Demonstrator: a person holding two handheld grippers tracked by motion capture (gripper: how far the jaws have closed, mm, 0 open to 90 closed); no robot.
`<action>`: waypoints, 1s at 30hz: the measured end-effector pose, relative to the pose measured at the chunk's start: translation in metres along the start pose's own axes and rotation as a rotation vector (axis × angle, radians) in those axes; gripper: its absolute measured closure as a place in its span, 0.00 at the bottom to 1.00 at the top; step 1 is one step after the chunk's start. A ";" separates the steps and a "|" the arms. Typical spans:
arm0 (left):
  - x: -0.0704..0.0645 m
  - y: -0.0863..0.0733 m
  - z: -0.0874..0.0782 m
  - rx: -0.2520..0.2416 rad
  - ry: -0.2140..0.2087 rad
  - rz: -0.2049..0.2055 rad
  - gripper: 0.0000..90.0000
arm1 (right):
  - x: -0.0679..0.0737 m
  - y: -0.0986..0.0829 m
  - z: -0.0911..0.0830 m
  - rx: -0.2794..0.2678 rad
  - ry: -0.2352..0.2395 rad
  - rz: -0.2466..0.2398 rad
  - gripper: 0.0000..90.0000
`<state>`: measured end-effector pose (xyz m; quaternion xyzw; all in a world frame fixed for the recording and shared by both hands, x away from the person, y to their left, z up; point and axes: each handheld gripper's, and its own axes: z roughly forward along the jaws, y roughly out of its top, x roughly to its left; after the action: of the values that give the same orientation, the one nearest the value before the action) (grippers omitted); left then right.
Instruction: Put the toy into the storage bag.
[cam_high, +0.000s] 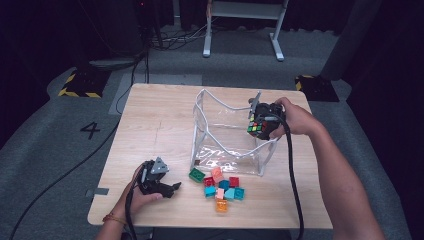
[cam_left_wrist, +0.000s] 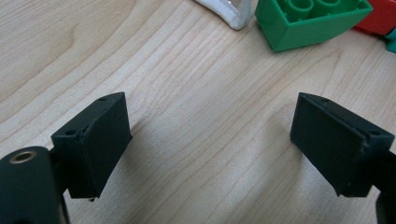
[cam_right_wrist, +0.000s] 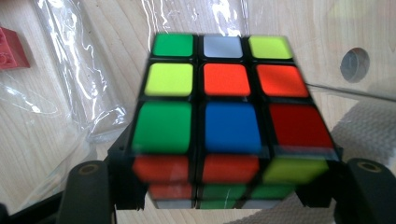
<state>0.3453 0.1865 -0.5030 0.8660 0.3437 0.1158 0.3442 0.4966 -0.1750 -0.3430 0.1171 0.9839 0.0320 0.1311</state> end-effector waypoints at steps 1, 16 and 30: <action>0.000 0.000 0.000 0.000 0.000 0.000 0.14 | -0.002 0.000 0.000 -0.024 -0.009 -0.028 0.36; 0.000 0.000 0.000 0.001 0.002 0.003 0.14 | -0.001 -0.031 -0.025 -0.457 -0.016 0.084 0.35; 0.000 0.000 0.000 0.001 0.002 -0.004 0.14 | 0.024 -0.090 -0.069 -0.872 -0.118 0.275 0.33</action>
<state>0.3449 0.1865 -0.5028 0.8654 0.3458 0.1160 0.3437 0.4354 -0.2589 -0.2909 0.1821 0.8447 0.4534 0.2185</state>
